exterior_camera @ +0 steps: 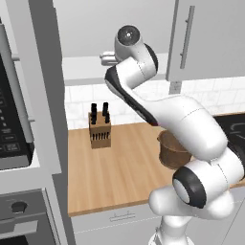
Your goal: Open the cabinet, pick up the bread from the cabinet and place it in the basket. Then move the basket to the dining counter.
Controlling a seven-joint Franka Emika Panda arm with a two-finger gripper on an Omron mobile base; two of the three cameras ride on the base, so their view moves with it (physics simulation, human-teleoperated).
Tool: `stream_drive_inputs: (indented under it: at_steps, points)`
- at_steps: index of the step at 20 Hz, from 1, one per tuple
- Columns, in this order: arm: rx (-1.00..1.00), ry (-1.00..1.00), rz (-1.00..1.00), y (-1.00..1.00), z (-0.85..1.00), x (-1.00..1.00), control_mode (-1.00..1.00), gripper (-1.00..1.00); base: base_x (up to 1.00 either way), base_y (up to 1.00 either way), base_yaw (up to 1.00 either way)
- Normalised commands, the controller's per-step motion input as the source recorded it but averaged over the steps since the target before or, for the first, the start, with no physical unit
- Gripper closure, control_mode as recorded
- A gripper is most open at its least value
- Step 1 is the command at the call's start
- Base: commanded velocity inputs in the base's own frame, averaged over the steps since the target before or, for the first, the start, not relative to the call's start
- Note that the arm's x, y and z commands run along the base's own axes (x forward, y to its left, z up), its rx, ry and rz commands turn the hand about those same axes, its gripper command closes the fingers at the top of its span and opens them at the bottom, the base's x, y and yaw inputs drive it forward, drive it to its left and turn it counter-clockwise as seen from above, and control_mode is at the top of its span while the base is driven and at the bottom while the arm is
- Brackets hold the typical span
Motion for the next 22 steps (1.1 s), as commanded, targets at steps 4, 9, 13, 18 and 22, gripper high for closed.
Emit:
stream_drive_inputs:
  at_steps: [4,9,13,18,22]
  points:
    - [0.00,0.00,0.00,0.00,-0.06,-1.00,-1.00,1.00,0.00,0.00,0.00]
    - [0.00,0.09,0.00,-0.13,-0.36,-1.00,-1.00,1.00,0.00,0.00,0.00]
    - [0.00,0.10,0.00,-0.24,-0.55,-1.00,-1.00,1.00,0.00,0.00,0.00]
    - [0.00,0.09,0.00,-0.34,-0.53,-0.98,-1.00,1.00,0.00,0.00,0.00]
    - [0.01,0.12,0.01,-0.58,-0.40,-0.18,-1.00,1.00,0.00,0.00,0.00]
